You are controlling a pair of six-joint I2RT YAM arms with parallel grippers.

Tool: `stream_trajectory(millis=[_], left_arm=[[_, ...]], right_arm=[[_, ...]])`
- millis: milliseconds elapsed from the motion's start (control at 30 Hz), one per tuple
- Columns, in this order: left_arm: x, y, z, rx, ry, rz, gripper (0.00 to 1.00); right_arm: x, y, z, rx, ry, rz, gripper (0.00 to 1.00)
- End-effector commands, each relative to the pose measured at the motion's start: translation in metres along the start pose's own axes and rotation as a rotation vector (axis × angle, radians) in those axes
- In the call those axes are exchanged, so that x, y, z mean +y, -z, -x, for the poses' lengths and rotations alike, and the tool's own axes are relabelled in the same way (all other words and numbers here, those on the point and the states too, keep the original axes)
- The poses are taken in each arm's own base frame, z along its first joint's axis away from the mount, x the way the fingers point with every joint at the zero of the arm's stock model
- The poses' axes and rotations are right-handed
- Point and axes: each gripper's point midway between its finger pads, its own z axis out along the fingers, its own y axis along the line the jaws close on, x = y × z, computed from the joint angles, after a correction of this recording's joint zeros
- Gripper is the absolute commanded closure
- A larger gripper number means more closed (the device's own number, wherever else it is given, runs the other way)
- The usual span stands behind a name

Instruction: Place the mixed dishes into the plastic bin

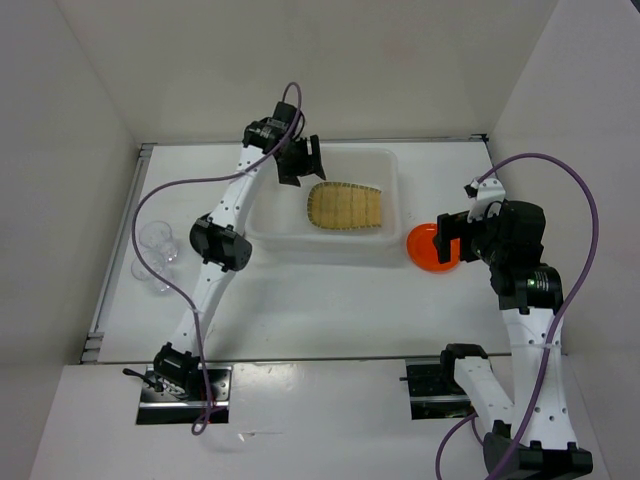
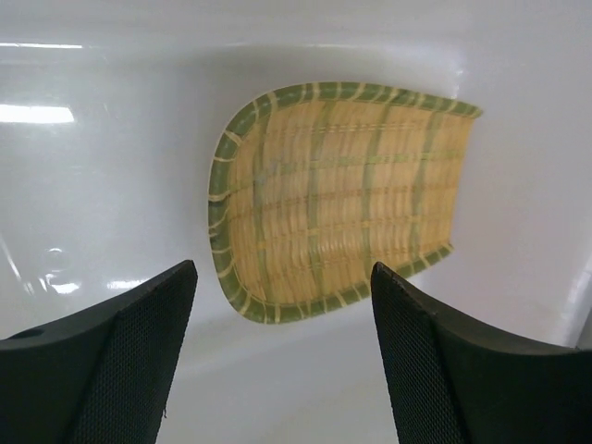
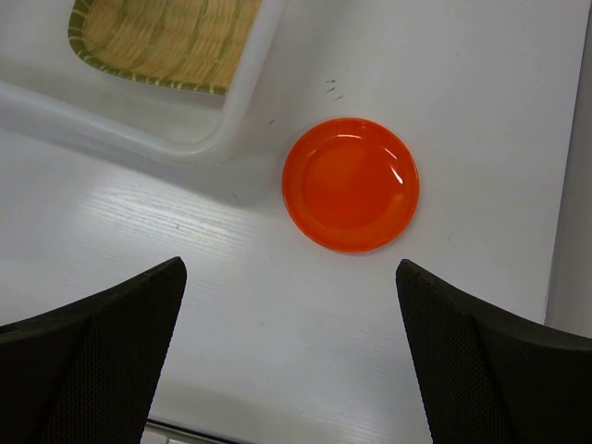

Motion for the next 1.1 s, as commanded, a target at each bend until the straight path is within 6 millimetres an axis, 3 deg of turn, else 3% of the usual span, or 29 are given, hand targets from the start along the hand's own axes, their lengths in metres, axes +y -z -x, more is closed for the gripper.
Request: stream_trajectory(millis=[0, 100, 133, 167, 233, 267, 300, 333, 367, 400, 433, 467, 500, 533, 567, 600, 667, 733, 767, 800, 833, 867, 900, 933, 967, 1000, 1067], left_arm=[[-0.033, 0.077, 0.036, -0.187, -0.049, -0.050, 0.17], [-0.046, 0.144, 0.060, -0.347, -0.092, -0.043, 0.17], [-0.054, 0.186, 0.067, -0.426, -0.130, -0.054, 0.19], [-0.052, 0.206, 0.069, -0.466, -0.144, -0.030, 0.19], [-0.045, 0.252, 0.067, -0.518, -0.161, -0.007, 0.20], [-0.039, 0.255, 0.058, -0.482, -0.177, 0.017, 0.20], [-0.030, 0.281, 0.052, -0.490, -0.161, 0.039, 0.20], [-0.007, 0.259, 0.035, -0.390, -0.142, 0.125, 0.20], [0.008, 0.260, 0.029, -0.380, -0.131, 0.194, 0.20], [0.015, 0.278, 0.020, -0.396, -0.126, 0.227, 0.19], [0.034, 0.258, 0.002, -0.318, -0.124, 0.305, 0.19], [0.051, 0.257, -0.004, -0.317, -0.119, 0.375, 0.18], [0.052, 0.278, -0.003, -0.384, -0.108, 0.353, 0.18], [0.057, 0.278, -0.010, -0.385, -0.100, 0.339, 0.18], [0.061, 0.274, -0.039, -0.330, -0.110, 0.270, 0.18], [0.064, 0.277, -0.031, -0.390, -0.091, 0.217, 0.18], [0.071, 0.276, -0.055, -0.386, -0.061, 0.148, 0.18], [0.083, 0.279, -0.066, -0.378, -0.024, 0.139, 0.18], [0.088, 0.276, -0.071, -0.361, -0.015, 0.138, 0.18], [0.089, 0.269, -0.082, -0.326, -0.013, 0.126, 0.18], [0.092, 0.271, -0.084, -0.330, -0.005, 0.122, 0.18], [0.093, 0.272, -0.083, -0.330, 0.001, 0.119, 0.18], [0.095, 0.273, -0.088, -0.318, -0.008, 0.125, 0.18], [0.097, 0.273, -0.087, -0.318, -0.002, 0.121, 0.18], [0.097, 0.276, -0.090, -0.308, -0.011, 0.127, 0.16], [0.098, 0.276, -0.092, -0.298, -0.021, 0.132, 0.16], [0.100, 0.280, -0.091, -0.301, -0.023, 0.138, 0.16]], right_arm=[[-0.005, 0.000, 0.008, -0.041, -0.003, -0.023, 0.01], [-0.005, 0.000, 0.010, -0.050, -0.001, -0.025, 0.01], [-0.005, 0.000, 0.010, -0.050, -0.001, -0.025, 0.01], [-0.005, 0.000, 0.010, -0.050, -0.010, -0.025, 0.01], [-0.008, -0.003, 0.012, -0.061, -0.007, -0.038, 0.01], [-0.009, -0.005, 0.009, -0.057, -0.020, -0.046, 0.01], [-0.009, -0.007, 0.005, -0.047, -0.023, -0.044, 0.01], [-0.010, -0.006, 0.014, -0.086, -0.013, -0.051, 0.01], [-0.011, -0.008, 0.014, -0.091, -0.012, -0.052, 0.01], [-0.014, -0.008, 0.017, -0.102, -0.022, -0.072, 0.01], [-0.022, -0.010, 0.021, -0.111, -0.021, -0.110, 0.01], [-0.026, -0.015, 0.020, -0.100, -0.038, -0.126, 0.01], [-0.030, -0.019, 0.019, -0.089, -0.031, -0.144, 0.01], [-0.040, -0.021, 0.017, -0.075, -0.035, -0.195, 0.01], [-0.052, -0.028, 0.016, -0.065, -0.033, -0.240, 0.01], [-0.059, -0.030, 0.017, -0.059, -0.010, -0.270, 0.01], [-0.067, -0.045, -0.001, 0.015, 0.024, -0.290, 0.01], [-0.079, -0.053, -0.012, 0.080, 0.066, -0.318, 0.01], [-0.081, -0.068, -0.026, 0.148, 0.076, -0.301, 0.01], [-0.086, -0.075, -0.027, 0.172, 0.068, -0.303, 0.01], [-0.087, -0.082, -0.012, 0.154, 0.076, -0.270, 0.01], [-0.088, -0.087, -0.018, 0.197, 0.065, -0.232, 0.01], [-0.089, -0.104, -0.029, 0.263, 0.036, -0.179, 0.01], [-0.092, -0.111, -0.019, 0.261, 0.011, -0.141, 0.01], [-0.091, -0.115, -0.032, 0.312, -0.060, -0.057, 0.01], [-0.094, -0.134, -0.053, 0.394, -0.115, -0.008, 0.01], [-0.099, -0.142, -0.058, 0.413, -0.153, 0.023, 0.01]])
